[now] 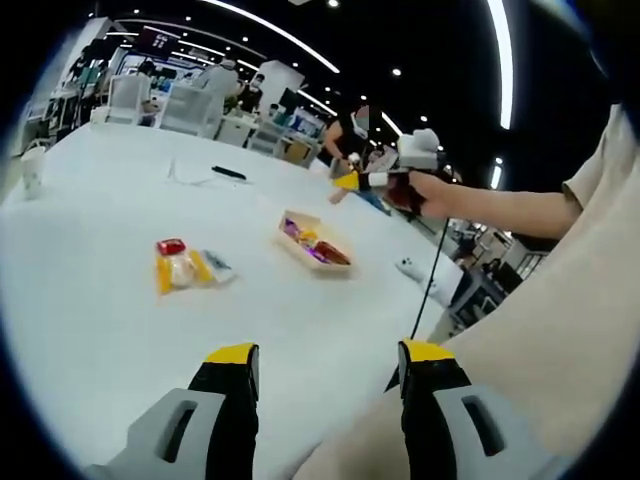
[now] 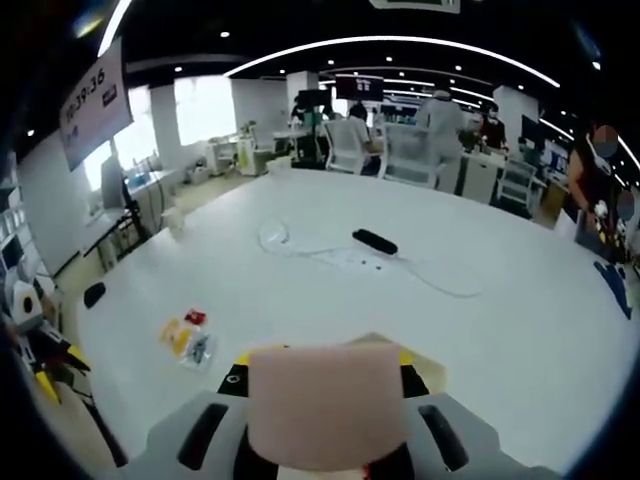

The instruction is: Place the target food into the container with the food tongs after gripping and lifting it, then release it inside without dropping or visibly crushing the food.

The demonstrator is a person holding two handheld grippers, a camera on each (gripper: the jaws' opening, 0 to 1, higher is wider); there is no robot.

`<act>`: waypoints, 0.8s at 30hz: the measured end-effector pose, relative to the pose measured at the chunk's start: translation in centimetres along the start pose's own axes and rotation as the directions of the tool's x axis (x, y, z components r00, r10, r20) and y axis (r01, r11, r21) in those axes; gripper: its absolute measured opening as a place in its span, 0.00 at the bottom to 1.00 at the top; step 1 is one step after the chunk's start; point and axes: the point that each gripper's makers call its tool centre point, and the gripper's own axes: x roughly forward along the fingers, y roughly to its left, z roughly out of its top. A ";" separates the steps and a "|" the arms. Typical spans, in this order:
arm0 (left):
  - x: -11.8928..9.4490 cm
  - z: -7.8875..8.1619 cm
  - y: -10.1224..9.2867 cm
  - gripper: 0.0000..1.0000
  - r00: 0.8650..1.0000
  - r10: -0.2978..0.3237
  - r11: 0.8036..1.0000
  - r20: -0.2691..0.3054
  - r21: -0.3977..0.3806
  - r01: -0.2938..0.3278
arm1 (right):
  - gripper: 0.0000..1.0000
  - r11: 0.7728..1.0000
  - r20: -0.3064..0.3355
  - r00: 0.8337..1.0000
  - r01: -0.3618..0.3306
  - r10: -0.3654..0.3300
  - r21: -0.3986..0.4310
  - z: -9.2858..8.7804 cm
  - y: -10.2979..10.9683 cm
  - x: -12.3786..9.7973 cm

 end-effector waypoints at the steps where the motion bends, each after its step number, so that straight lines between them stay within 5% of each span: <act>1: 0.0 0.0 0.0 0.55 1.000 0.000 1.000 0.000 0.000 0.000 | 0.26 1.000 -0.001 1.000 -0.003 0.003 0.000 0.0 0.2 0.1; 24: -1.3 -0.6 0.5 0.55 0.999 0.041 0.999 0.012 -0.028 -0.041 | 0.26 0.990 -0.043 0.990 -0.135 0.133 -0.041 -0.3 7.2 3.9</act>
